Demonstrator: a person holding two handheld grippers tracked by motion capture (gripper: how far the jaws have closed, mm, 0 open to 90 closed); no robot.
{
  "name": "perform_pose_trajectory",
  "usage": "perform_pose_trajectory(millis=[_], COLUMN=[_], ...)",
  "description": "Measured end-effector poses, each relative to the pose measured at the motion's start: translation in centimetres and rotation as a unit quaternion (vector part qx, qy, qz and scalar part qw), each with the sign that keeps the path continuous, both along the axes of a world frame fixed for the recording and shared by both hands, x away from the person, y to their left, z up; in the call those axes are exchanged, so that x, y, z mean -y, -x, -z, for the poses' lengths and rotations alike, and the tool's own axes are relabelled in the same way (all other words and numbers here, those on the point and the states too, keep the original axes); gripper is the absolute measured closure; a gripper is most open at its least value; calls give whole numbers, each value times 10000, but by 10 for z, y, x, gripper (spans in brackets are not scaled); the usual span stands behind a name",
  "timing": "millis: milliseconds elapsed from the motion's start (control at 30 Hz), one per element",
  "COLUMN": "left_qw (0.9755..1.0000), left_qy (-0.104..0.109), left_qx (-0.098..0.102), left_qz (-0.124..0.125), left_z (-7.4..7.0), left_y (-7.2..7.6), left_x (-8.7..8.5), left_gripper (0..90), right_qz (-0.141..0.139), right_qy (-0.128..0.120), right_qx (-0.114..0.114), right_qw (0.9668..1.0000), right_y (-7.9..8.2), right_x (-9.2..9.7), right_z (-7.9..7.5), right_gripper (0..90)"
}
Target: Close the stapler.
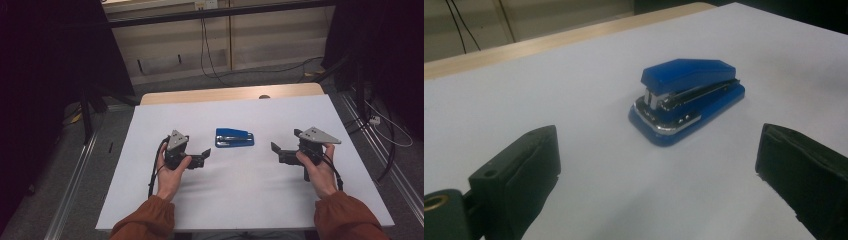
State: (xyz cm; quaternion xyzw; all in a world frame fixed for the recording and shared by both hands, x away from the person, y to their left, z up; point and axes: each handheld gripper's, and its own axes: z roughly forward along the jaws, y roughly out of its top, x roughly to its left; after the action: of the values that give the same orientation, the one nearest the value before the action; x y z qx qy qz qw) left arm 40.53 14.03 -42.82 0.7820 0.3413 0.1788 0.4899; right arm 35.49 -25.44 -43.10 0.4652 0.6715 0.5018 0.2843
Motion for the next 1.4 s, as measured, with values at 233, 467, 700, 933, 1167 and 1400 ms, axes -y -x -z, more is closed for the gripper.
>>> perform_pose_trajectory(millis=[233,467,700,933,1167,1400], left_qw=[9995,9987,9977,9954,9944,9924], left_qy=[82,-122,108,322,288,112], left_qx=[132,222,298,394,481,586], left_qz=[-266,-433,-607,-815,-891,-1076], left_z=[0,3,-1,-3,-5,-5], left_y=[10,24,35,48,59,73], left_x=[-18,-26,-37,-53,-64,-73], left_gripper=[49,51,45,43,42,43], right_qz=[117,287,370,435,540,592], right_qy=[84,97,101,163,168,214], right_qx=[47,207,346,362,395,363], right_qw=[9999,9993,9987,9983,9976,9974], right_y=[10,24,38,48,60,72], right_x=[10,19,25,28,33,38], right_z=[2,0,-2,-3,-2,-2], right_gripper=[23,22,19,16,16,17])
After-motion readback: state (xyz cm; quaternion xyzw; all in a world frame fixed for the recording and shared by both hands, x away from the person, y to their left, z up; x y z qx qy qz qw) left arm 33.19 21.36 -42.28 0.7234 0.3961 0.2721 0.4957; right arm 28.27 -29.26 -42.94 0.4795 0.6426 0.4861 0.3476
